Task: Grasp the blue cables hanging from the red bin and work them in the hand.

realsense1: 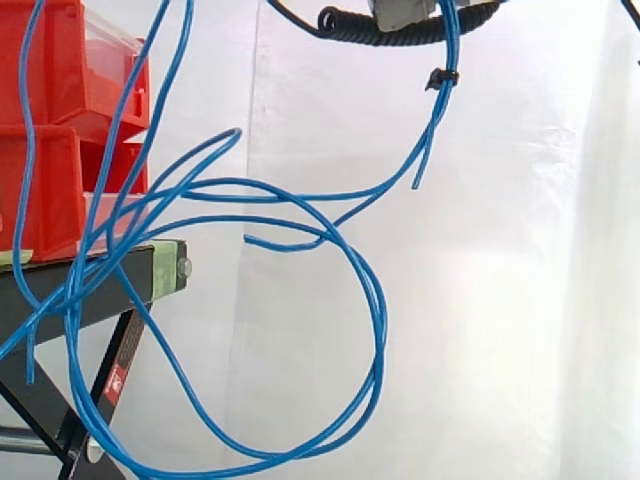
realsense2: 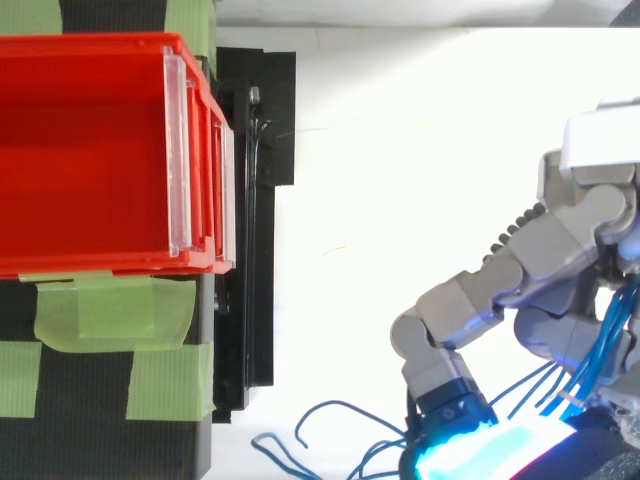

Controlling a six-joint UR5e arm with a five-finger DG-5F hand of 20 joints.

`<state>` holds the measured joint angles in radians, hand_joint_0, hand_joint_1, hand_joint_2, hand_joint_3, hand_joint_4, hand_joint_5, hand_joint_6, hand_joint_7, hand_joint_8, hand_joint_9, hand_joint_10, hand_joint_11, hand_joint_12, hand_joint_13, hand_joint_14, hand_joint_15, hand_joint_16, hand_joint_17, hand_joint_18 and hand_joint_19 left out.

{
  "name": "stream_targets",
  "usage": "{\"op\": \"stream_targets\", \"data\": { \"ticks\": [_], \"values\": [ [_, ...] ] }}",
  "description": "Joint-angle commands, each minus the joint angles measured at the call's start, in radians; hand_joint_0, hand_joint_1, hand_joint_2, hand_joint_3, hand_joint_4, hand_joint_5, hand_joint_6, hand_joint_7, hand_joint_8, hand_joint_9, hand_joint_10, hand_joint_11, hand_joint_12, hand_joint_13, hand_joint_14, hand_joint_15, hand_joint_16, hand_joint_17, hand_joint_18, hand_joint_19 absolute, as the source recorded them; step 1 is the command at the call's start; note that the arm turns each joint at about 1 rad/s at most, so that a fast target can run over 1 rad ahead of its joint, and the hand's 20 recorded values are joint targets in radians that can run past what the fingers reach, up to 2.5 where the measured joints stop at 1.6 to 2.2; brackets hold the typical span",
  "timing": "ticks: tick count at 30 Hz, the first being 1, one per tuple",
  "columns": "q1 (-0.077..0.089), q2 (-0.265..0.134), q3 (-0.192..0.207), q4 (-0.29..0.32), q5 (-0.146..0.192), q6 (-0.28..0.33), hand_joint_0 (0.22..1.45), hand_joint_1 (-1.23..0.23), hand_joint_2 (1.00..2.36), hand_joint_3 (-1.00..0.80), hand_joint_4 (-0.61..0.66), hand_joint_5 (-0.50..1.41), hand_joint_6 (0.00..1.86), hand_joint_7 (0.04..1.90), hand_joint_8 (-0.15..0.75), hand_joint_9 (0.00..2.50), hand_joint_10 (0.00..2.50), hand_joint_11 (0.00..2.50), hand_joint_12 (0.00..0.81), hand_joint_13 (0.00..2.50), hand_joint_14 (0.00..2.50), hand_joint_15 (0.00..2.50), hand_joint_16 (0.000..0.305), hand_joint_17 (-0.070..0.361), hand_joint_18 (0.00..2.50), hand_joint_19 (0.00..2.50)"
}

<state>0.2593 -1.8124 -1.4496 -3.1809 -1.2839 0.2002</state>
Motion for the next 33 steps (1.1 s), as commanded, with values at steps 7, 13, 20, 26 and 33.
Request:
{"op": "stream_targets", "data": {
  "ticks": [7, 13, 20, 26, 33],
  "values": [
    [0.0, -0.001, 0.0, -0.001, 0.0, -0.001, 0.9, -0.71, 1.02, -0.5, 0.25, 0.72, 0.07, 1.66, 0.51, 1.91, 2.5, 2.5, 0.704, 2.07, 2.5, 2.08, 0.209, 0.157, 2.42, 0.76],
    [0.0, 0.001, 0.0, -0.001, 0.0, -0.001, 0.9, -0.71, 1.02, -0.49, 0.25, 0.72, 0.08, 1.66, 0.51, 1.91, 2.5, 2.5, 0.704, 2.07, 2.5, 2.08, 0.209, 0.157, 2.42, 0.76],
    [0.0, -0.001, 0.0, -0.001, 0.0, -0.001, 0.9, -0.71, 1.02, -0.49, 0.24, 0.72, 0.08, 1.66, 0.51, 1.91, 2.5, 2.5, 0.704, 2.07, 2.5, 2.08, 0.209, 0.157, 2.42, 0.76],
    [0.0, 0.001, 0.0, -0.001, 0.0, -0.001, 0.9, -0.71, 1.02, -0.5, 0.24, 0.71, 0.1, 1.64, 0.51, 1.91, 2.5, 2.5, 0.704, 2.07, 2.5, 2.08, 0.209, 0.157, 2.42, 0.76],
    [0.0, -0.001, 0.0, -0.001, 0.0, -0.001, 0.9, -0.71, 1.02, -0.51, 0.24, 0.71, 0.1, 1.64, 0.51, 1.91, 2.5, 2.5, 0.704, 2.07, 2.5, 2.08, 0.209, 0.157, 2.42, 0.76]
  ]
}}
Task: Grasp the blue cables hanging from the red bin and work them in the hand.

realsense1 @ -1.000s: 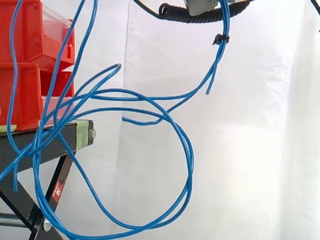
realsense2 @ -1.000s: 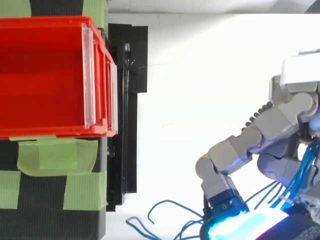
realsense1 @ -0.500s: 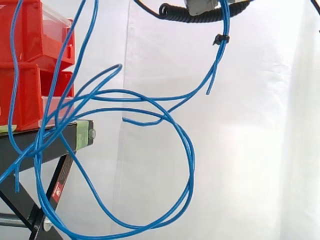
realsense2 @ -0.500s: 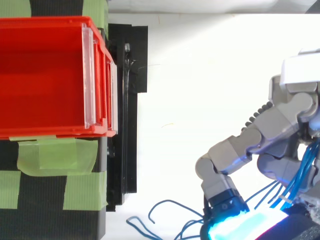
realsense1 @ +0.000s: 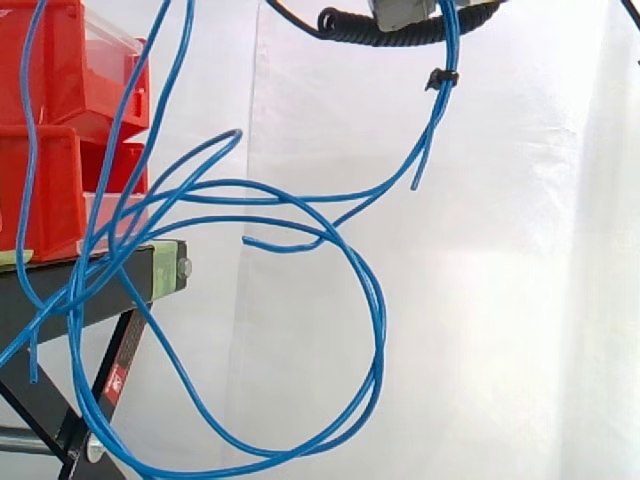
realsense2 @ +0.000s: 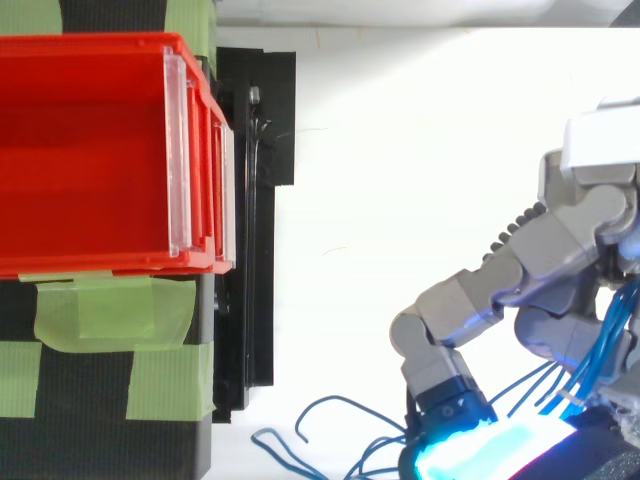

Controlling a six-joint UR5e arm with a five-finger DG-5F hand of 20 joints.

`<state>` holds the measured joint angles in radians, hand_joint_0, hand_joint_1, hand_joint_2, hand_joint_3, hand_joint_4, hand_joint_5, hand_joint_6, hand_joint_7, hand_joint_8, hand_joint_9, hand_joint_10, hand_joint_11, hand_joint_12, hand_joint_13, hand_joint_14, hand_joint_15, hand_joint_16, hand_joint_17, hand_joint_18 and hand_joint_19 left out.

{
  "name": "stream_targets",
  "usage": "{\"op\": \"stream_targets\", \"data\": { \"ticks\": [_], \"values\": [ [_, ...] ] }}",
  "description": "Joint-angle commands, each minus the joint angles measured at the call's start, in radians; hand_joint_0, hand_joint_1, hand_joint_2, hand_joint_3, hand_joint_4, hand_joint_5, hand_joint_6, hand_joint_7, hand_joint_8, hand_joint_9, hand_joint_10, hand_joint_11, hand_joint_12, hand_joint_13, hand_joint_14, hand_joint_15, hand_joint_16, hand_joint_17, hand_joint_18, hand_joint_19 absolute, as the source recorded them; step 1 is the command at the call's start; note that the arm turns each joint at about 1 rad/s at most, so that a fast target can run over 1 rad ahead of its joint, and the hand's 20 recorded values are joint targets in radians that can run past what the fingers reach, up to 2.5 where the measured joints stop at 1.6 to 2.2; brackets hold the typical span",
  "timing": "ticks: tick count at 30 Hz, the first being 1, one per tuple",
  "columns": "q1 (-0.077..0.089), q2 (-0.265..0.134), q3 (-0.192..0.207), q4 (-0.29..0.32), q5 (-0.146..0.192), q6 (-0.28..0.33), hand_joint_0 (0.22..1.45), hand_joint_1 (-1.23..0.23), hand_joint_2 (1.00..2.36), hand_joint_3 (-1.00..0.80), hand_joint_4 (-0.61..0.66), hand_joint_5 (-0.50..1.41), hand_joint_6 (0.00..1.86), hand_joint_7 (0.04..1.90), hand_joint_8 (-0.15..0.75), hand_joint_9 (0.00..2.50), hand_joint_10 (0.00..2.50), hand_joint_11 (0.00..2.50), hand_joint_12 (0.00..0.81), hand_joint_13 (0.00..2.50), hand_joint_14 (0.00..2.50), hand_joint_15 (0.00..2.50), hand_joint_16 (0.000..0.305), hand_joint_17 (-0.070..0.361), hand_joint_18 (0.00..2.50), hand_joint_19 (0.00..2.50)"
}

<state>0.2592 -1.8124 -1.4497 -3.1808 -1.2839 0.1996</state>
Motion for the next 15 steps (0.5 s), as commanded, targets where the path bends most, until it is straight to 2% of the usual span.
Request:
{"op": "stream_targets", "data": {
  "ticks": [1, 15],
  "values": [
    [0.0, -0.001, 0.0, 0.001, 0.0, 0.001, 0.9, -0.71, 1.02, -0.51, 0.24, 0.71, 0.11, 1.64, 0.51, 1.91, 2.5, 2.5, 0.704, 2.07, 2.5, 2.08, 0.209, 0.157, 2.42, 0.76],
    [0.0, -0.001, 0.0, -0.001, 0.0, 0.0, 0.9, -0.71, 1.02, -0.5, 0.24, 0.71, 0.12, 1.63, 0.51, 1.91, 2.5, 2.5, 0.704, 2.07, 2.5, 2.08, 0.209, 0.157, 2.42, 0.76]
  ]
}}
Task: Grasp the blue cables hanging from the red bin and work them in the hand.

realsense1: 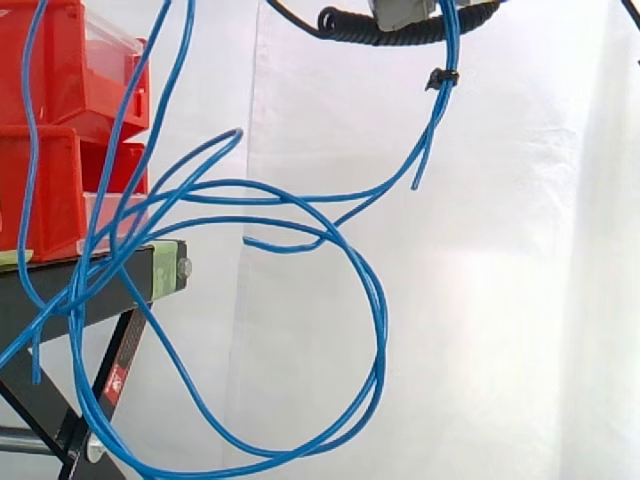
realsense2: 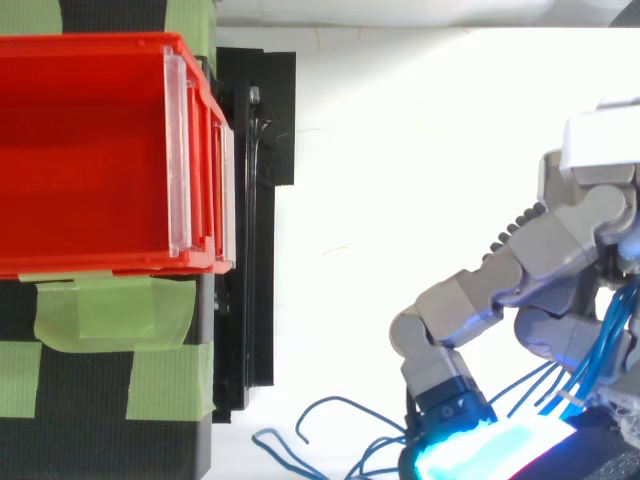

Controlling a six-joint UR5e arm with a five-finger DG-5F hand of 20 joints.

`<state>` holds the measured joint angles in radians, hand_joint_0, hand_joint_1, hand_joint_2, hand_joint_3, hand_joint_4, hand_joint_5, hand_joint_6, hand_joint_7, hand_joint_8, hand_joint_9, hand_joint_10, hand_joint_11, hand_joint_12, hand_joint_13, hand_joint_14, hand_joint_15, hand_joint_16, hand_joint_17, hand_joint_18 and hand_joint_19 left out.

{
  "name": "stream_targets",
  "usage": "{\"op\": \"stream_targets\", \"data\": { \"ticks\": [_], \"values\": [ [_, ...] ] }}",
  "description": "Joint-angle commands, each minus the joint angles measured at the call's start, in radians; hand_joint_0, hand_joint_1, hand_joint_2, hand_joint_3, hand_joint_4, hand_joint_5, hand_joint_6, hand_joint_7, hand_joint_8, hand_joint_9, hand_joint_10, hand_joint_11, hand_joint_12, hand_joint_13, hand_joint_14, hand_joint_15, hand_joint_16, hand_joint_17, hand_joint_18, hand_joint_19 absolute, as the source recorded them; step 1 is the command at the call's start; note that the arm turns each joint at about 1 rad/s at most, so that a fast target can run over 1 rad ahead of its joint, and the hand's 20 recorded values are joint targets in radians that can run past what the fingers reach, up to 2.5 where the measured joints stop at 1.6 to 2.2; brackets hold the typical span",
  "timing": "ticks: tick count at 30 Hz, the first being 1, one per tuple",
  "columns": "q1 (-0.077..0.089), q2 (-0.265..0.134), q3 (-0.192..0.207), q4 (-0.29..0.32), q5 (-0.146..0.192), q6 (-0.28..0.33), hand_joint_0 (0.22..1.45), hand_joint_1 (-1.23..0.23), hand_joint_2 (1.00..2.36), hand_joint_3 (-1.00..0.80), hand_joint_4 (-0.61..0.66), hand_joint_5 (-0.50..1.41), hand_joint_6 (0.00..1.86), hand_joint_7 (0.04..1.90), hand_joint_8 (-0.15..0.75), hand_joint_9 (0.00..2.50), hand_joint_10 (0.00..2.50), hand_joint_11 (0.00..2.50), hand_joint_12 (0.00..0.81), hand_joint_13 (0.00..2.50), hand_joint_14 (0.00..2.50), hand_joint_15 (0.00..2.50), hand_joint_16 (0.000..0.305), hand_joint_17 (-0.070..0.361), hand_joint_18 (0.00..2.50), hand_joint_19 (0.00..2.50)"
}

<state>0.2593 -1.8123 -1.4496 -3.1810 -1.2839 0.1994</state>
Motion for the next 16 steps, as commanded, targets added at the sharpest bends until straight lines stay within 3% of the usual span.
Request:
{"op": "stream_targets", "data": {
  "ticks": [1, 16],
  "values": [
    [0.0, 0.001, 0.0, -0.001, 0.0, 0.0, 0.9, -0.71, 1.02, -0.5, 0.24, 0.71, 0.12, 1.63, 0.51, 1.91, 2.5, 2.5, 0.704, 2.07, 2.5, 2.08, 0.209, 0.157, 2.42, 0.76],
    [0.0, 0.001, 0.0, 0.001, 0.0, 0.002, 0.9, -0.71, 1.02, -0.5, 0.24, 0.71, 0.12, 1.63, 0.51, 1.91, 2.5, 2.5, 0.704, 2.07, 2.5, 2.08, 0.209, 0.157, 2.42, 0.76]
  ]
}}
